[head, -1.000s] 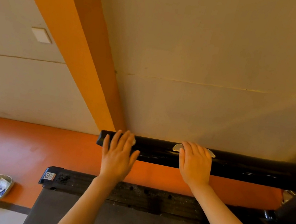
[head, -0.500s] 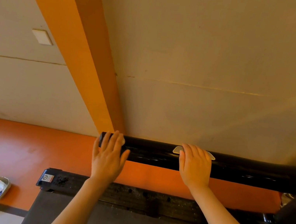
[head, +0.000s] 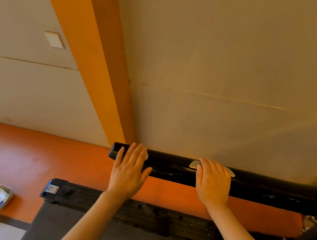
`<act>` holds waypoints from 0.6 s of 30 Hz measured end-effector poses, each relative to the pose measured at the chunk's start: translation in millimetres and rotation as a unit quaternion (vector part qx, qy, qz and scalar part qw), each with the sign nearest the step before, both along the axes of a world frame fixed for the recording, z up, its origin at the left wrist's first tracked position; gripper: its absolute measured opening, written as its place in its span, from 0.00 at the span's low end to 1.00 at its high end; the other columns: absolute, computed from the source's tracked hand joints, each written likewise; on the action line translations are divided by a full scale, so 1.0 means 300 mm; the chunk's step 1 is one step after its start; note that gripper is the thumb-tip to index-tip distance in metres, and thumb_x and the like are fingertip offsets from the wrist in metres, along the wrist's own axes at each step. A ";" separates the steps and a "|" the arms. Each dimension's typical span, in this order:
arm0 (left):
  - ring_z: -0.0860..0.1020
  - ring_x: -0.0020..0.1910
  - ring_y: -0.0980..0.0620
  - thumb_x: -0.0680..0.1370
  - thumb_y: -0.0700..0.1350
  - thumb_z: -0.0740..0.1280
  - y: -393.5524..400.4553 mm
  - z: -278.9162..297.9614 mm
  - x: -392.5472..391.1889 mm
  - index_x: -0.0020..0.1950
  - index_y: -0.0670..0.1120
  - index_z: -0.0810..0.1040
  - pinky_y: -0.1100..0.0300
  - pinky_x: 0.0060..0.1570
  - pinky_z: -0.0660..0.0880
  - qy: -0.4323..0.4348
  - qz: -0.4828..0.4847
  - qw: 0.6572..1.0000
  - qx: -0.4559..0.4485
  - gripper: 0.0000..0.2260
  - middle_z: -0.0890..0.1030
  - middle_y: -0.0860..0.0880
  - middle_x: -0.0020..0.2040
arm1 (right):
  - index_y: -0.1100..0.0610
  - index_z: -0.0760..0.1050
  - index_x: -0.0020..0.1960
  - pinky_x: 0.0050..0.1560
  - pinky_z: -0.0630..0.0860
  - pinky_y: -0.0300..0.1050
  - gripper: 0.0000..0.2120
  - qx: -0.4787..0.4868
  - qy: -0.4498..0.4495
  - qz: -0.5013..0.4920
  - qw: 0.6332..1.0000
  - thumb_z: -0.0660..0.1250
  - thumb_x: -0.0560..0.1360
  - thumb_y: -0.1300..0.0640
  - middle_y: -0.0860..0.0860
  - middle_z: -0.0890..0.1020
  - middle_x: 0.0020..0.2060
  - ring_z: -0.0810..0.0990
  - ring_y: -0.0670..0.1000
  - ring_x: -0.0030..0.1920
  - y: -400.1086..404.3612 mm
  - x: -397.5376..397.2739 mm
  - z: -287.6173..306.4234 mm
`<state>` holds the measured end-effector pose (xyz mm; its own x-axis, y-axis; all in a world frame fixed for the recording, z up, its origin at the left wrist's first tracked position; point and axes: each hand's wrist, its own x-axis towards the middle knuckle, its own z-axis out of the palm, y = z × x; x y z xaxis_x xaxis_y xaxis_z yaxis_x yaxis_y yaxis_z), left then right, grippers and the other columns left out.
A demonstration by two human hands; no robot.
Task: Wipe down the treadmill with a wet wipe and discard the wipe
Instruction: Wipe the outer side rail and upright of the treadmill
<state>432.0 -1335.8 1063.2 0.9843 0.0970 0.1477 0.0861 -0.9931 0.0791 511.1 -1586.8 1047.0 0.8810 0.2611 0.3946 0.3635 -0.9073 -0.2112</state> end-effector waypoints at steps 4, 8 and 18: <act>0.63 0.75 0.43 0.80 0.60 0.47 0.154 0.007 0.007 0.68 0.45 0.74 0.42 0.74 0.53 -0.012 0.094 0.995 -0.030 0.28 0.73 0.45 0.71 | 0.59 0.82 0.56 0.53 0.78 0.52 0.24 0.000 0.000 -0.001 1.000 0.51 0.82 0.48 0.55 0.85 0.50 0.83 0.55 0.52 0.003 -0.002 0.005; 0.63 0.75 0.44 0.80 0.62 0.45 0.101 0.012 0.036 0.70 0.43 0.72 0.45 0.75 0.52 -0.002 0.082 0.996 -0.046 0.32 0.72 0.44 0.72 | 0.59 0.82 0.56 0.53 0.78 0.52 0.23 -0.001 0.002 -0.003 1.000 0.51 0.82 0.48 0.55 0.85 0.50 0.83 0.55 0.52 0.003 -0.003 0.007; 0.68 0.73 0.47 0.81 0.60 0.52 -0.245 -0.007 0.083 0.72 0.45 0.70 0.46 0.75 0.56 -0.012 -0.122 0.992 -0.021 0.27 0.73 0.46 0.71 | 0.58 0.81 0.57 0.54 0.77 0.51 0.22 -0.015 0.023 -0.006 1.000 0.51 0.82 0.49 0.53 0.84 0.51 0.82 0.54 0.53 0.002 -0.008 0.017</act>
